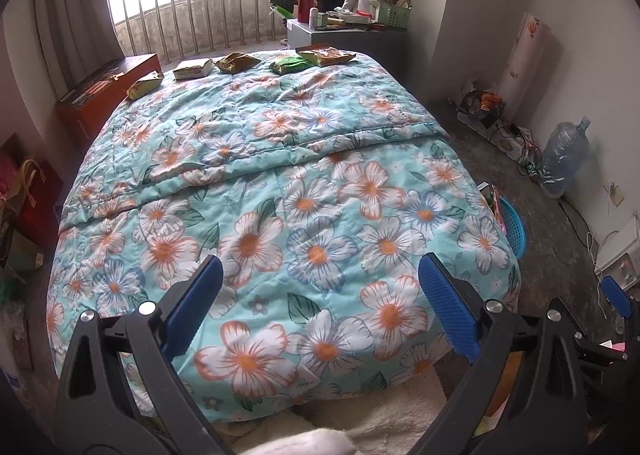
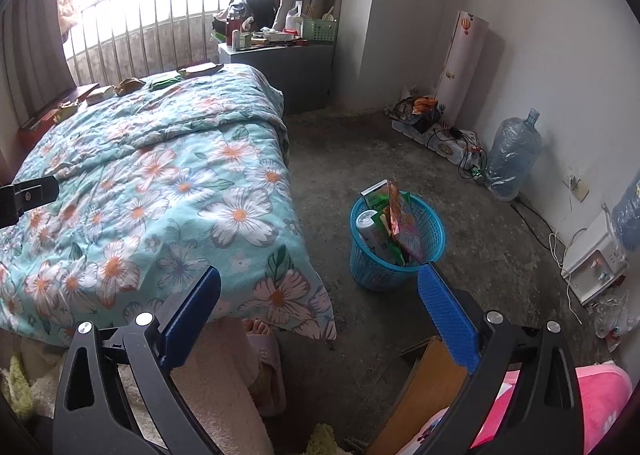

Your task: Collect trash

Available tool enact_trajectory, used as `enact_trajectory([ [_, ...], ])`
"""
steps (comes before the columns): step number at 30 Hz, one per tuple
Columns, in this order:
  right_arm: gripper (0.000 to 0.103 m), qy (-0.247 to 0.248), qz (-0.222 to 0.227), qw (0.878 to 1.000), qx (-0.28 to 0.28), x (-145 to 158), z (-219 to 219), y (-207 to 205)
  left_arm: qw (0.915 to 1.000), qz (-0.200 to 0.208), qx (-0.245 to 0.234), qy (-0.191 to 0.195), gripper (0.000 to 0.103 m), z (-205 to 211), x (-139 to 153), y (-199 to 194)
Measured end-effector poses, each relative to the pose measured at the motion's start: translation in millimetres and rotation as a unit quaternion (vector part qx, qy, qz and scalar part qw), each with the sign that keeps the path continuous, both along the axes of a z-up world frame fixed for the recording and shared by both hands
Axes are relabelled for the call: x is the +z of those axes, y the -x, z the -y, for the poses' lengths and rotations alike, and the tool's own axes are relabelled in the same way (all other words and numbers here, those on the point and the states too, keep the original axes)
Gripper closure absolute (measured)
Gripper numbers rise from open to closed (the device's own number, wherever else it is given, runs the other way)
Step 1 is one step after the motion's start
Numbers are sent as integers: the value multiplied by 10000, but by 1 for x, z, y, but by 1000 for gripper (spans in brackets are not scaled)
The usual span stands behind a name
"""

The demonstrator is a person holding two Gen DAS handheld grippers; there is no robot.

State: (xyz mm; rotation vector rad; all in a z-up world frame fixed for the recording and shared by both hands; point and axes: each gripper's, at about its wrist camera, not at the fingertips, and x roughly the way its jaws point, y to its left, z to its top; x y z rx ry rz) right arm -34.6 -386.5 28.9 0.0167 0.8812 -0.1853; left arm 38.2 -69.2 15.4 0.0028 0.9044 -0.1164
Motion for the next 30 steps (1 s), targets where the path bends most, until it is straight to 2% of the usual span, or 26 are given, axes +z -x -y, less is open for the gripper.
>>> enact_trajectory([
  [10,7,-139,70,9999,-50,1,8,-1,9999,42,-121,-11,9,12,3,1],
  [19,7,-136,92,9998,-68,3,10,0,9994,-161,-273,131,9,20,-1,-1],
  [30,7,-134,82,9999,-71,3,11,-2,9994,-97,-290,135,9,24,1,0],
])
